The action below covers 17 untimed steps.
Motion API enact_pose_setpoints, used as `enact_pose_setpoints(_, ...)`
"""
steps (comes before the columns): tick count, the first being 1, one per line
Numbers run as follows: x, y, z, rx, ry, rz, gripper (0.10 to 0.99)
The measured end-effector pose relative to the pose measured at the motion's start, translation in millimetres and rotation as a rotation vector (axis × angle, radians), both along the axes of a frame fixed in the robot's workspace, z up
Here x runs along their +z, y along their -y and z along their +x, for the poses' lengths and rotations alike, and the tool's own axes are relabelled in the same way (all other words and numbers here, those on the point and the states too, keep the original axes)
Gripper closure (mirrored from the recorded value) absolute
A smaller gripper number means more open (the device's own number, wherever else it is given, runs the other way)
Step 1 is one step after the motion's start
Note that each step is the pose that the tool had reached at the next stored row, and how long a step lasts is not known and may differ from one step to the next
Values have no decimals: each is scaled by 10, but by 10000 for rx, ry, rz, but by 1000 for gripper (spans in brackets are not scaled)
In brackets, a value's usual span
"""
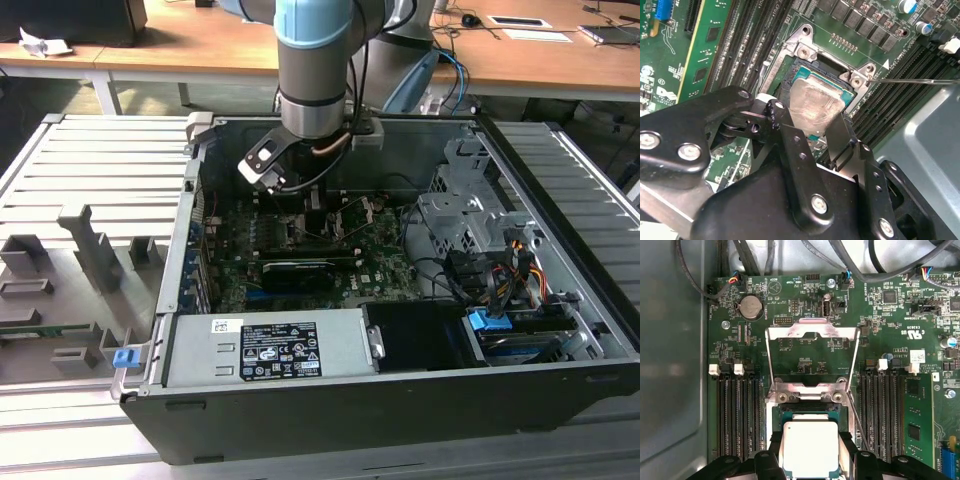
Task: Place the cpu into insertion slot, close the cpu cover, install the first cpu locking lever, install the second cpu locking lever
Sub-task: 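Place the cpu into insertion slot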
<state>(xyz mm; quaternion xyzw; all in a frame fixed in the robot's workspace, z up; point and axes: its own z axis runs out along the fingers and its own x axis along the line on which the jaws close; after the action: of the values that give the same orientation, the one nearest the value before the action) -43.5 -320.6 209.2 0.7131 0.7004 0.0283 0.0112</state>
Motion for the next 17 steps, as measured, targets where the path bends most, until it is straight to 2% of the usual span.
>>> enact_pose_setpoints(10, -40, -5, 11, -1, 0, -11, 561)
enact_pose_setpoints(17, -63, -9, 11, 0, -1, -79, 561)
